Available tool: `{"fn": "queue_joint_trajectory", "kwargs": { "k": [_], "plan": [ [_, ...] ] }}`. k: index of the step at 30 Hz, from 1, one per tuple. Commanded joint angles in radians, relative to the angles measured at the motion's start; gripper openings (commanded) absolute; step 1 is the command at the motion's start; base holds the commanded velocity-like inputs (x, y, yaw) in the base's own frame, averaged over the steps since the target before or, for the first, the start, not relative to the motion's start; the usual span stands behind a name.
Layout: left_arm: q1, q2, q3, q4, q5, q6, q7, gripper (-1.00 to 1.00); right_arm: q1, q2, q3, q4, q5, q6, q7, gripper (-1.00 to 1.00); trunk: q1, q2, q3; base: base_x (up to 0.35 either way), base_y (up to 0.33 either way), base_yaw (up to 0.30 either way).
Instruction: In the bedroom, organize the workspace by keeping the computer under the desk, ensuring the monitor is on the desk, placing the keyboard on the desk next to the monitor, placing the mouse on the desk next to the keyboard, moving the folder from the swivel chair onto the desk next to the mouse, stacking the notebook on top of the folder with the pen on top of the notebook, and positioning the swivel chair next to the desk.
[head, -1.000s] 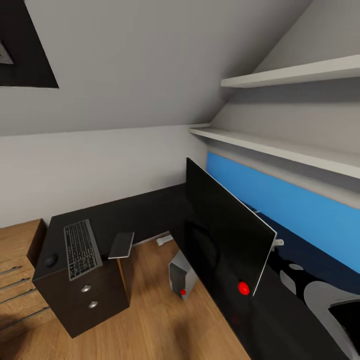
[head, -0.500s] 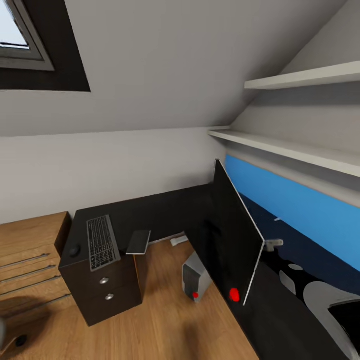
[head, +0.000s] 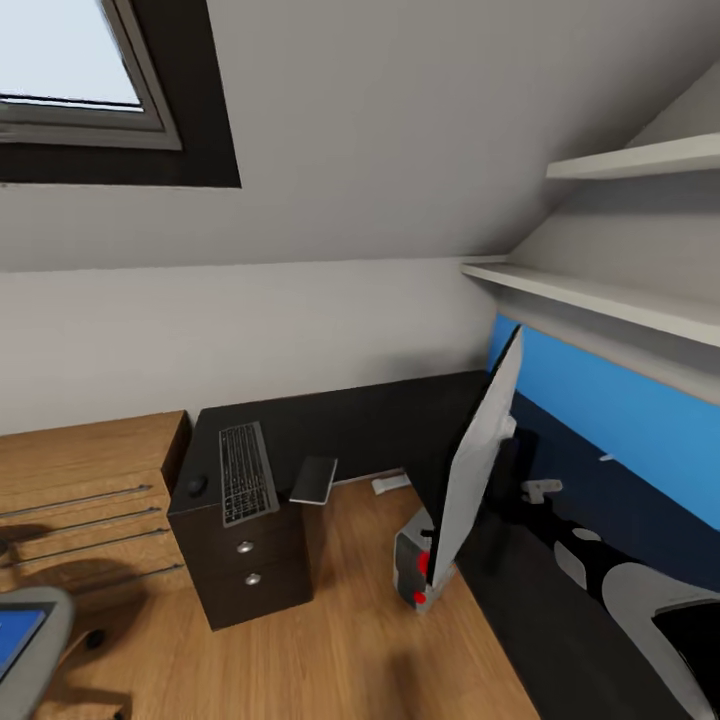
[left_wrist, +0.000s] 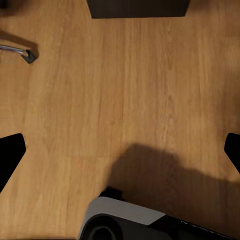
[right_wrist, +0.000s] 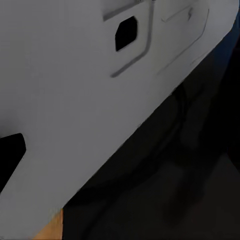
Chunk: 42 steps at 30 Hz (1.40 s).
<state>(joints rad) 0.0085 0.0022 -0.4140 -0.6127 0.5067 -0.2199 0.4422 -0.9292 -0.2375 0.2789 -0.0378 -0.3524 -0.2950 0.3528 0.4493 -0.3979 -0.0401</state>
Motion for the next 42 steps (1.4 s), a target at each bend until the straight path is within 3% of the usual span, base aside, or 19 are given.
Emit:
{"fn": "queue_joint_trajectory", "kwargs": {
  "k": [1,10,34,42],
  "plan": [
    [-0.001,0.001,-0.007,-0.001,0.01,-0.006,0.006,1.0,-0.001,0.0,0.013,0.001,-0.008,-0.004,0.006,1.0,0.001,-0.002,-0.002,0.0,0.0,0.249],
    [-0.001,0.001,-0.006,-0.001,0.01,-0.006,0.006,1.0,-0.001,0.0,0.012,0.001,-0.01,-0.004,0.006,1.0,0.001,-0.002,-0.002,0.0,0.0,0.187],
    [-0.001,0.002,-0.006,-0.001,0.01,-0.006,0.006,1.0,0.0,0.0,0.011,0.001,-0.01,-0.004,0.006,1.0,0.001,-0.002,-0.002,-0.002,0.0,0.005],
    [-0.001,0.002,-0.006,-0.001,0.01,-0.004,0.006,1.0,-0.001,0.0,0.011,0.001,-0.01,-0.004,0.006,1.0,0.001,-0.002,-0.002,-0.267,-0.034,0.0]
  ]
}}
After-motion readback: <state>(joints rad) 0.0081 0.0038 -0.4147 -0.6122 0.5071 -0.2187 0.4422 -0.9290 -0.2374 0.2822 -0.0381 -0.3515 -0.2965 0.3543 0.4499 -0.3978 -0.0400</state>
